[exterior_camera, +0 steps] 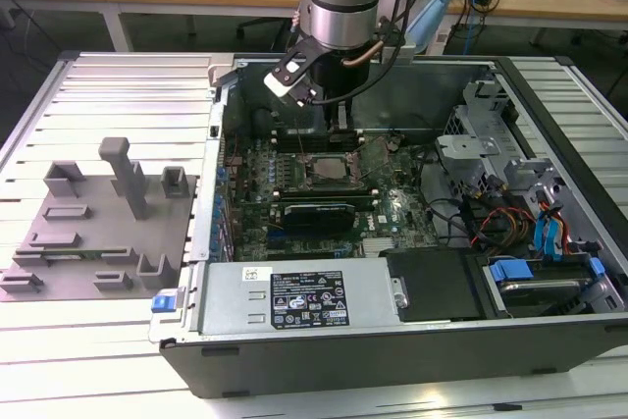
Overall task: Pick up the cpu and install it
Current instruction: 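Close the cpu cover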
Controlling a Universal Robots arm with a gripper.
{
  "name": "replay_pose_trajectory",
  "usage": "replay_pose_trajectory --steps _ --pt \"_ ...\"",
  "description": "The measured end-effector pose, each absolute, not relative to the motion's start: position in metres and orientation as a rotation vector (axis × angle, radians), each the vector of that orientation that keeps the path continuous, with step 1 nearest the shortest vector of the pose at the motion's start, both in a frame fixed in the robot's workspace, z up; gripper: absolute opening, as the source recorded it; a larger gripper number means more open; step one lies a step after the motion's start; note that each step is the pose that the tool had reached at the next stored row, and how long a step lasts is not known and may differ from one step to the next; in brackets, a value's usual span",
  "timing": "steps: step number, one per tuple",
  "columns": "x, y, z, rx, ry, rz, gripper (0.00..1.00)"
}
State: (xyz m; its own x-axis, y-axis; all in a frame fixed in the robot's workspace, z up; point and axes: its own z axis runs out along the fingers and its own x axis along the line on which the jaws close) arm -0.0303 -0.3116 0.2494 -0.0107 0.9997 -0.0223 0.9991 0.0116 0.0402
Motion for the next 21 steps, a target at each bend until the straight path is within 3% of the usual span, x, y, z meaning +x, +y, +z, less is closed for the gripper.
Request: replay_pose_trajectory --steps 21 --pt "-0.030 -0.312 0.274 2.178 2.202 0.020 0.11"
